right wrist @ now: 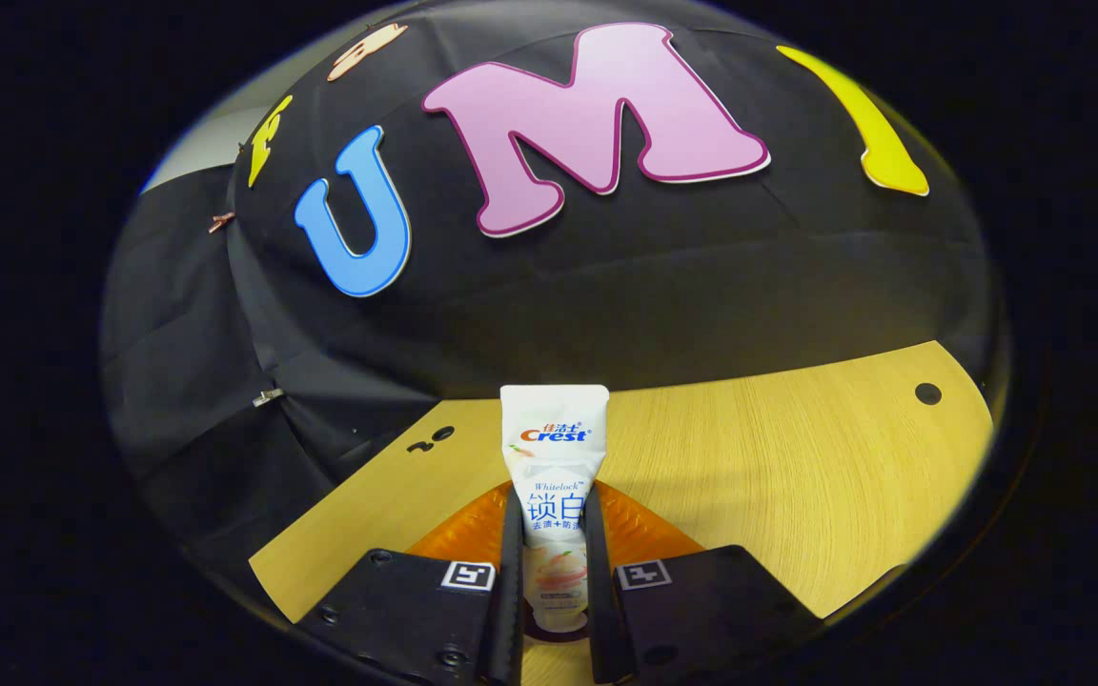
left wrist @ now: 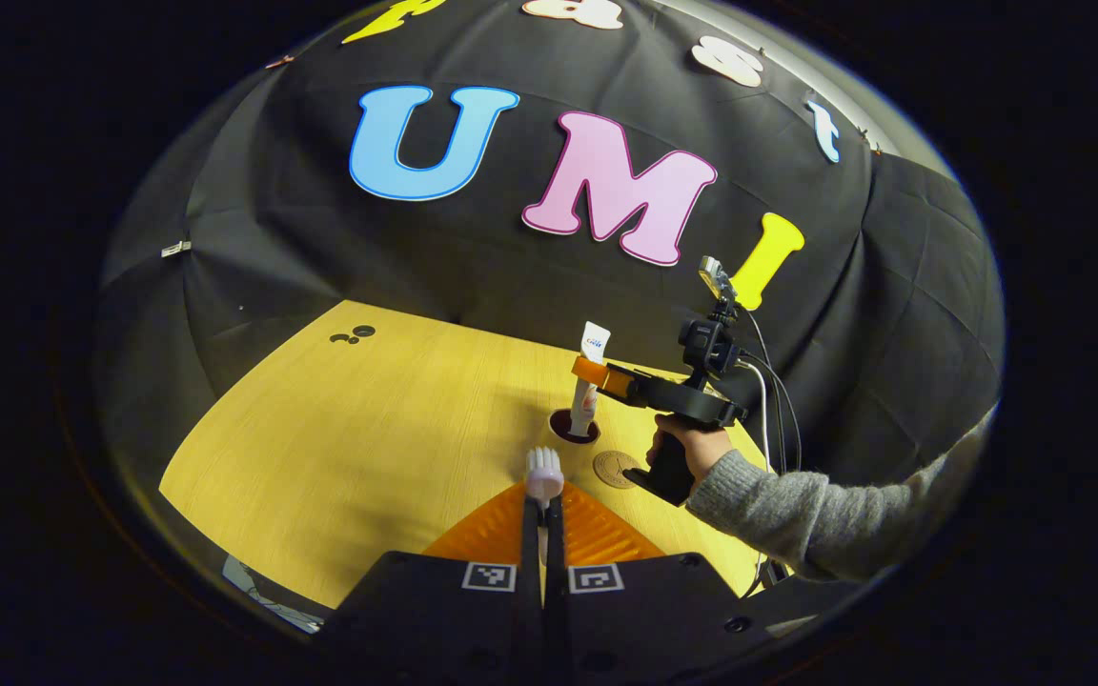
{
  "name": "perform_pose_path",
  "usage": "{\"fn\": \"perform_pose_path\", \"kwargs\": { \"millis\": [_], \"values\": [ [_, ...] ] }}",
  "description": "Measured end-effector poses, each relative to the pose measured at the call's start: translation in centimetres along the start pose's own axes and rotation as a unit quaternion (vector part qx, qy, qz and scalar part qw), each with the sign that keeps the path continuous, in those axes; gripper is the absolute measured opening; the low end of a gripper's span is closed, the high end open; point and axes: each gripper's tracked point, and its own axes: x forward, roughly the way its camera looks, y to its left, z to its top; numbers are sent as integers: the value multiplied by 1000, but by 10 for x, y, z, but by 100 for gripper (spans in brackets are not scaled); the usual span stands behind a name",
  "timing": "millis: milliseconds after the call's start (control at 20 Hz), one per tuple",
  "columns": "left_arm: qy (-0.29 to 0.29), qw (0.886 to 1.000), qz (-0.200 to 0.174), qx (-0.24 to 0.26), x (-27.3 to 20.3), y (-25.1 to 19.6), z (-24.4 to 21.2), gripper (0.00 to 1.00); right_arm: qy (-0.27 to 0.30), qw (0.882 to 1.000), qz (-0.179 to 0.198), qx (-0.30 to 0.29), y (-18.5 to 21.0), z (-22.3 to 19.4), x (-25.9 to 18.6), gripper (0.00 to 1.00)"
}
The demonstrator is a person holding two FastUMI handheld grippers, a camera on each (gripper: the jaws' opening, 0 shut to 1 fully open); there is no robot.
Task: Put the toothbrush and toothpaste on the desktop into the cup, then pick up the cup and place it on the coaster on the desktop.
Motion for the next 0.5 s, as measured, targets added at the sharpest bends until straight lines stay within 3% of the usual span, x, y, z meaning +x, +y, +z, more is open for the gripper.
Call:
{"fn": "perform_pose_path", "kwargs": {
  "millis": [150, 200, 250, 350, 400, 450, 500],
  "values": [
    [1, 1000, 4, -3, -4, -1, -3, 6, 14, 1000, -8, -18, -6, -14, -1, 31],
    [1, 1000, 6, -4, -4, 0, -3, 6, 18, 1000, -8, -22, -6, -17, -2, 26],
    [1, 1000, 8, -5, -3, 0, -2, 6, 23, 999, -8, -25, -7, -21, -2, 32],
    [1, 1000, 11, -7, -2, -1, -3, 6, 32, 999, -11, -33, -10, -27, -3, 28],
    [0, 1000, 12, -8, -4, -1, -6, 6, 34, 999, -7, -32, -9, -28, -4, 35],
    [0, 1000, 14, -8, -7, -2, -7, 6, 39, 999, -3, -30, -7, -32, -4, 31],
    [-1, 1000, 15, -8, -6, -4, -6, 6, 44, 999, -1, -29, -6, -34, -5, 32]
  ]
}}
